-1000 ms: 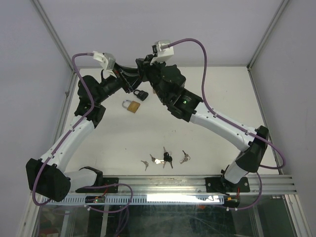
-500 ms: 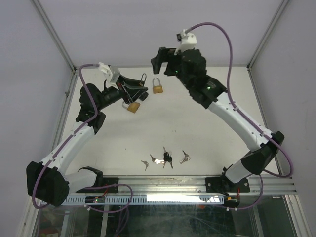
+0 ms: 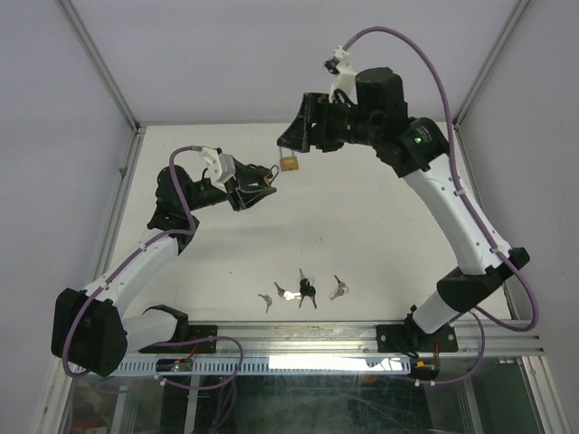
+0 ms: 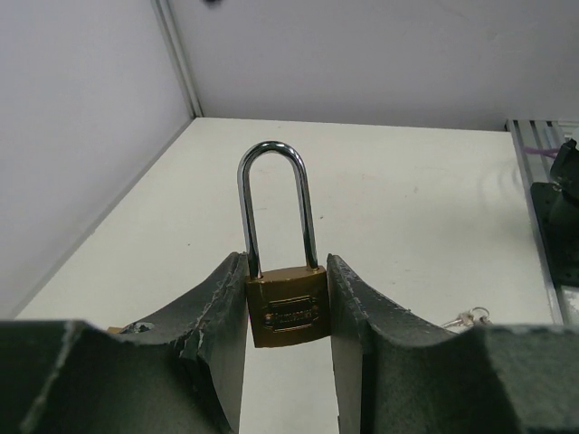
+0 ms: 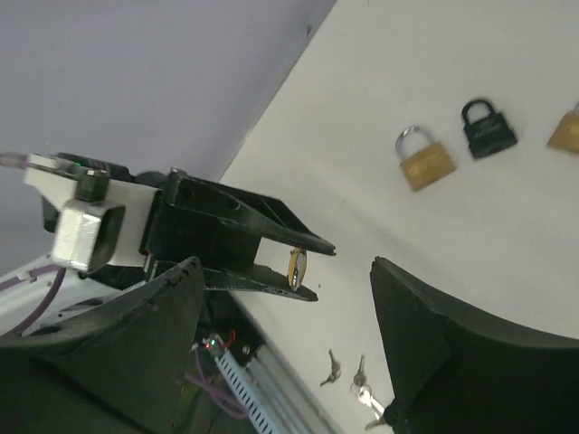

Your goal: Unlock with the key

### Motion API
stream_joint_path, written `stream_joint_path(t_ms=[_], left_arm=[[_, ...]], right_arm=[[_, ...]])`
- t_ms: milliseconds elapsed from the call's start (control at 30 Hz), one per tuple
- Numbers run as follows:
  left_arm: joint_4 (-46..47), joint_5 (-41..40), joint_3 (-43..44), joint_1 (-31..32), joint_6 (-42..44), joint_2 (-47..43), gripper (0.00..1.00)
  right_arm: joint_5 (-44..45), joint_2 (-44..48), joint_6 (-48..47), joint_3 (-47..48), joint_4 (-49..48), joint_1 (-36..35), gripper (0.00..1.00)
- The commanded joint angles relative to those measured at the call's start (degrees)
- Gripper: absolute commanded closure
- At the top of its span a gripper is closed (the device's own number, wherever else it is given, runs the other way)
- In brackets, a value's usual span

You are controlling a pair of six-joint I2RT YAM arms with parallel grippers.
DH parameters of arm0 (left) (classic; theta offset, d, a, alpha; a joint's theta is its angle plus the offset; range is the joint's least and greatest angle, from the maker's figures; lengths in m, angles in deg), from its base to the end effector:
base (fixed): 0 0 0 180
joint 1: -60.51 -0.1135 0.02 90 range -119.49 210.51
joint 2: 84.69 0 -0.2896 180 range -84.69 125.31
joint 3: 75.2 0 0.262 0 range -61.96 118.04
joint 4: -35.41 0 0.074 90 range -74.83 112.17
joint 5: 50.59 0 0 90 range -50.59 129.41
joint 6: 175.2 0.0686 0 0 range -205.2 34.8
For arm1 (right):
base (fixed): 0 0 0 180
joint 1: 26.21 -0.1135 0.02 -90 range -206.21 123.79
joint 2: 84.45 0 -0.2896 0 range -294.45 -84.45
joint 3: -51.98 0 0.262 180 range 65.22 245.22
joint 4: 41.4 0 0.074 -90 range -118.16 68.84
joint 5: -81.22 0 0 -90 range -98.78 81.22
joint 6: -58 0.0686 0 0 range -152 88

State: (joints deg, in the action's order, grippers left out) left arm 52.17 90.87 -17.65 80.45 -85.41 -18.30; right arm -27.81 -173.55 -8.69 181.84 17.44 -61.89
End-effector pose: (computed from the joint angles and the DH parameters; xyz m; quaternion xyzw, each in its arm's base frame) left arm 0.2435 -0.1454 0.3547 0.4239 0.5266 -0.3995 0.6191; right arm 0.2679 0.2199 0.5310 -0.1825 0.7832 0.4016 0.4382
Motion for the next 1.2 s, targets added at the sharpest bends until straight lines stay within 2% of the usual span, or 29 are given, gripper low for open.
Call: stream_joint_path(t_ms=[0, 200, 300, 367, 633, 700, 733, 767, 867, 900, 933, 967, 1067, 1167], left_arm=[[4.81, 3.2, -0.25, 0.61, 6.47, -0.36, 1.0], [4.5, 3.79, -0.2, 0.97, 7.16, -0.21, 1.0], [3.84, 3.6, 0.11, 0.97, 7.7, -0.14, 1.0], [3.52, 3.3, 0.1, 1.0, 7.76, -0.2, 1.0], [2.05, 2.5, 0.39, 1.0, 9.11, 0.18, 1.0], [1.64, 2.81, 0.66, 1.03, 10.07, 0.15, 1.0], [1.38, 2.86, 0.73, 1.0, 10.35, 0.06, 1.0], [1.04, 2.73, 0.79, 0.98, 10.44, -0.01, 1.0], [-0.34, 0.21, 0.66, 0.97, 10.1, -0.35, 1.0], [-1.27, -1.73, 0.28, 0.97, 9.66, -0.65, 0.68], [-2.53, -3.97, -0.22, 0.97, 9.46, -1.11, 0.25], [-4.49, -6.47, -0.72, 1.02, 9.58, -1.78, 0.04], [-10.98, -14.31, -3.7, 0.89, 11.57, -4.72, 0.01], [-13.43, -24.99, -7.55, 0.8, 11.92, -8.91, 0.01]], right_arm=[[-7.64, -4.53, 2.31, 0.98, 6.22, -1.95, 0.26], [-8.07, -8.02, 2.64, 2.39, 6.76, -4.07, 0.41], [-8.23, -8.43, 2.75, 2.02, 6.51, -4.38, 0.58], [-8.81, -8.48, 2.79, 1.95, 6.83, -4.42, 0.64], [-9.28, -7.49, 3.52, -0.12, 8.55, -4.69, 0.72], [-8.63, -7.58, 3.77, -0.4, 8.6, -4.96, 0.86], [-8.22, -7.65, 4.15, -0.47, 8.38, -5.01, 0.97], [-7.89, -7.83, 4.64, -0.32, 8.25, -5.09, 1.0], [-4.83, -7.9, 6.44, -0.12, 8.84, -5.03, 1.0], [-2.09, -7.7, 7.44, -0.42, 9.72, -4.94, 1.0], [0.84, -7.25, 8.72, -1.39, 9.97, -4.6, 1.0], [3.56, -6.58, 10.81, -3.47, 9.43, -4.04, 1.0], [12.04, -3.89, 17.78, -14.8, 4.18, -2.42, 1.0], [21.5, -2.59, 27.89, -24.67, -1.44, -2.2, 1.0]])
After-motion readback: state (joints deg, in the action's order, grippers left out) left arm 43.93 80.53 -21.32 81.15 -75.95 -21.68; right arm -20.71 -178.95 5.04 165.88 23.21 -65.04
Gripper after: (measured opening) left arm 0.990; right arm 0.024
